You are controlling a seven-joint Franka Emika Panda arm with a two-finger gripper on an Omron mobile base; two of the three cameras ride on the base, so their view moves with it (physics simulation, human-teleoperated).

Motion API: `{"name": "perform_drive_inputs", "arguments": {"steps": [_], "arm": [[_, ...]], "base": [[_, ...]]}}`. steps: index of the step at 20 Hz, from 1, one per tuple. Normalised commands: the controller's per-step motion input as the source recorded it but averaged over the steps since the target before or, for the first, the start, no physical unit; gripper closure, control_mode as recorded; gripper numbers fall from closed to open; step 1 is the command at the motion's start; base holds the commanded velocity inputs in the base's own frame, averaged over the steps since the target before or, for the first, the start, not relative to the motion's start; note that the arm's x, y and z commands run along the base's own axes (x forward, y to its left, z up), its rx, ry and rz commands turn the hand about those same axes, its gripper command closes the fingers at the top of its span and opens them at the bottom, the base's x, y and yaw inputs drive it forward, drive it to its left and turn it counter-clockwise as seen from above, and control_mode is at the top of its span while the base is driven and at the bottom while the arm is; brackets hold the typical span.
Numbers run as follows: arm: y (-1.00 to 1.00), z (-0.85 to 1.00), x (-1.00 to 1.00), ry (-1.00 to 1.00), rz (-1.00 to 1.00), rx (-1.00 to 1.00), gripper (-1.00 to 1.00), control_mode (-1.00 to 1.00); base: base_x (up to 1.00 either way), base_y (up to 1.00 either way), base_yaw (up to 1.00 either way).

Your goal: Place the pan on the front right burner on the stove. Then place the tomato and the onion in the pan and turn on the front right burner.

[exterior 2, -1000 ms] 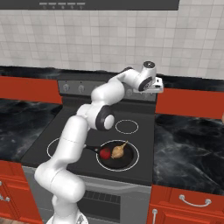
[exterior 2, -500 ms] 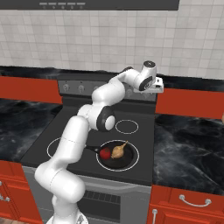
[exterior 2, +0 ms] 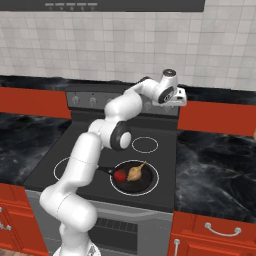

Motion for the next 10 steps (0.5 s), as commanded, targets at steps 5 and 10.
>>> {"name": "perform_drive_inputs", "arguments": {"steps": [5, 10], "arm": [[0.26, -0.28, 0.00, -0.07, 0.00, -0.24, 1.00, -1.00], [0.33, -0.33, 0.00, -0.06, 0.00, -0.19, 1.00, -1.00]], "base": [[0.00, 0.00, 0.00], [0.00, 0.00, 0.00]]}}
